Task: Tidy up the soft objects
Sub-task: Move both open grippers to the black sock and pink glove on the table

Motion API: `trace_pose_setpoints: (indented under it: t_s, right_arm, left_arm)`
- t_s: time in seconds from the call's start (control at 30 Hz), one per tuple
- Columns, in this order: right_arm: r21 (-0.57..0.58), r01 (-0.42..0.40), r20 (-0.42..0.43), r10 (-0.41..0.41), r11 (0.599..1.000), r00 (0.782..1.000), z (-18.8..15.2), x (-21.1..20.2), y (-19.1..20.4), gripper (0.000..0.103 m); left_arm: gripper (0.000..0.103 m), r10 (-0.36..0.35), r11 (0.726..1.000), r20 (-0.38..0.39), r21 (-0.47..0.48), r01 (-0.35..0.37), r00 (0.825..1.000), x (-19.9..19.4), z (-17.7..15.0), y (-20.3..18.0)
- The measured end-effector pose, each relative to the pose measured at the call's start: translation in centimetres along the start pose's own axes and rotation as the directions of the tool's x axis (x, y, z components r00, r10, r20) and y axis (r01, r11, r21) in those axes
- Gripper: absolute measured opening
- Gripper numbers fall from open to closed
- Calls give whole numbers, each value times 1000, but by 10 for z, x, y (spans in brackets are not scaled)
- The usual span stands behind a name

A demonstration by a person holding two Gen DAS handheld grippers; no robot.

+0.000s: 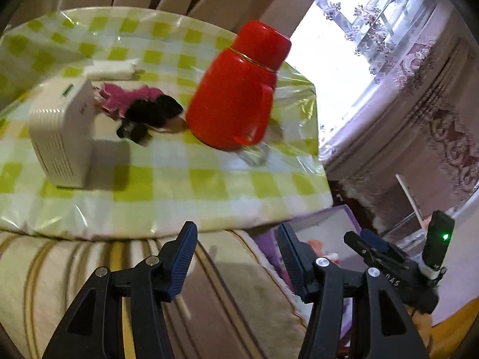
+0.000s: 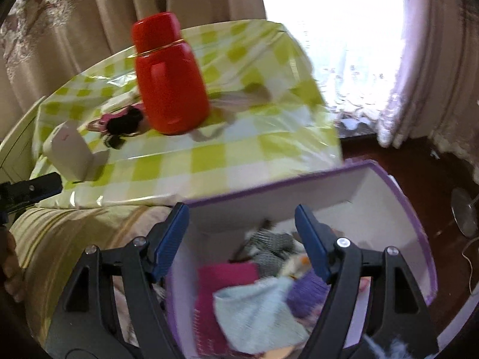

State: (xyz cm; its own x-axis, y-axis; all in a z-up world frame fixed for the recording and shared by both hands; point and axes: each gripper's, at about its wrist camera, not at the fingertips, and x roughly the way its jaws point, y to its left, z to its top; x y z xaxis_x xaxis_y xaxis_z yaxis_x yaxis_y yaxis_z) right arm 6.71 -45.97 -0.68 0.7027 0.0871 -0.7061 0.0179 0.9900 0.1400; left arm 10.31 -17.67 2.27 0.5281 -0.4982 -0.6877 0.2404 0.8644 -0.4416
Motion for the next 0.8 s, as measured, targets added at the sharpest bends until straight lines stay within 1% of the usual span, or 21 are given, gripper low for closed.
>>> trace_pose_setpoints:
  t_s: [0.13, 0.27, 0.4, 0.47, 0.57, 0.67, 0.8]
  right_arm:
    - [-44, -54, -9, 54, 998, 999, 16, 13, 27, 76]
    - [-125, -90, -18, 88, 988, 996, 32, 29, 61, 76]
    - [-284, -124, -16, 125, 951, 992, 51, 47, 106, 76]
    - [-345, -163, -28, 164, 924, 986, 58, 57, 126, 76]
    - [-395, -214, -49, 212, 894, 976, 71, 74, 150, 76]
    - [-430, -226, -64, 220, 874, 973, 81, 92, 167, 76]
    - [-447, -244, -83, 232, 860, 969, 91, 115, 188, 76]
  left_arm:
    - [57, 30, 999, 18, -11, -30, 999, -1, 5, 12]
    - [57, 44, 998, 18, -35, -43, 999, -3, 5, 22]
    - [57, 57, 997, 29, -61, -55, 998, -3, 8, 32]
    - [57, 61, 996, 32, -74, -58, 998, -3, 10, 37]
    - [57, 61, 992, 38, -115, -56, 997, -4, 11, 47]
    - [57, 58, 988, 45, -146, -51, 997, -8, 12, 55]
    - [57, 63, 990, 73, -128, -53, 995, -21, 16, 59]
